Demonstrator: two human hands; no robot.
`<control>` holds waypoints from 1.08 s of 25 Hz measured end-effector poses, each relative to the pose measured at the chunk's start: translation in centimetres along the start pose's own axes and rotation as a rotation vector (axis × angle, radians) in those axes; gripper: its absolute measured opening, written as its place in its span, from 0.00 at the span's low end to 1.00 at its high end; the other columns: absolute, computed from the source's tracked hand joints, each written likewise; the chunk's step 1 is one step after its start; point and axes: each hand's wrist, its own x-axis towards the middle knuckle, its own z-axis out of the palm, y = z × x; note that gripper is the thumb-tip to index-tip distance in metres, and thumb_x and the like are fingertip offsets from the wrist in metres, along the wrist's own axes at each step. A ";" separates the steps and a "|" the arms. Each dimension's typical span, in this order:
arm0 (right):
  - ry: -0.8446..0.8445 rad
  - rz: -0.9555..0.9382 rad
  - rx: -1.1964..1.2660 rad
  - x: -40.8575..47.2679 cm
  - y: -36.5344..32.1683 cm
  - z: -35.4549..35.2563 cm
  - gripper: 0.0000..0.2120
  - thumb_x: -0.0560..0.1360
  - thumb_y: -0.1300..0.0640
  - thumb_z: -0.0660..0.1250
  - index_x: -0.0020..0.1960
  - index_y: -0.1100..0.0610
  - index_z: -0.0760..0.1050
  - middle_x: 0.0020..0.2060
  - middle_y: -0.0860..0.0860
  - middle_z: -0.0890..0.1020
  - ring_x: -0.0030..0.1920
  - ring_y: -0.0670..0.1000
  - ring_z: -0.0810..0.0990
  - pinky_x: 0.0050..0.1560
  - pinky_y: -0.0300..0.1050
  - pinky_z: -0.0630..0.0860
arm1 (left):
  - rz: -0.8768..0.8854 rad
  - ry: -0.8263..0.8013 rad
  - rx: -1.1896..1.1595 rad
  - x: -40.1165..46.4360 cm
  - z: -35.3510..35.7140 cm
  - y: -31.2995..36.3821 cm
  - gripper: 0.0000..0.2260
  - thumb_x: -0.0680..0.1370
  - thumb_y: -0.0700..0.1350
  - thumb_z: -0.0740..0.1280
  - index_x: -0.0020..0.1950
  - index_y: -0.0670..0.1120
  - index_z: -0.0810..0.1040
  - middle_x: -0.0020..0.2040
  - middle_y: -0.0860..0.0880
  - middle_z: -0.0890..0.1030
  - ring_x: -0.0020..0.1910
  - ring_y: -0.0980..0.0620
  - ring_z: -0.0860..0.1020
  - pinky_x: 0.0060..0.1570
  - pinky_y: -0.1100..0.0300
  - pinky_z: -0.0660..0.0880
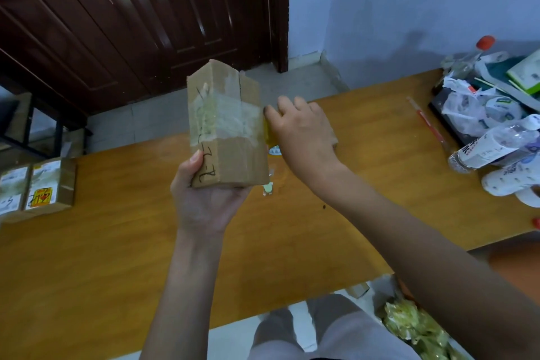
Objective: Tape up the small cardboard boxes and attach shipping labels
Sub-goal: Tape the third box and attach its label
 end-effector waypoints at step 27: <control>-0.186 0.216 0.661 -5.6 3.6 8.2 0.19 0.65 0.71 0.72 0.53 0.60 0.73 0.46 0.52 0.78 0.47 0.54 0.78 0.39 0.48 0.74 | -0.229 0.818 0.664 -0.2 -7.3 -2.0 0.26 0.59 0.59 0.77 0.51 0.50 0.75 0.37 0.53 0.86 0.35 0.53 0.85 0.31 0.58 0.80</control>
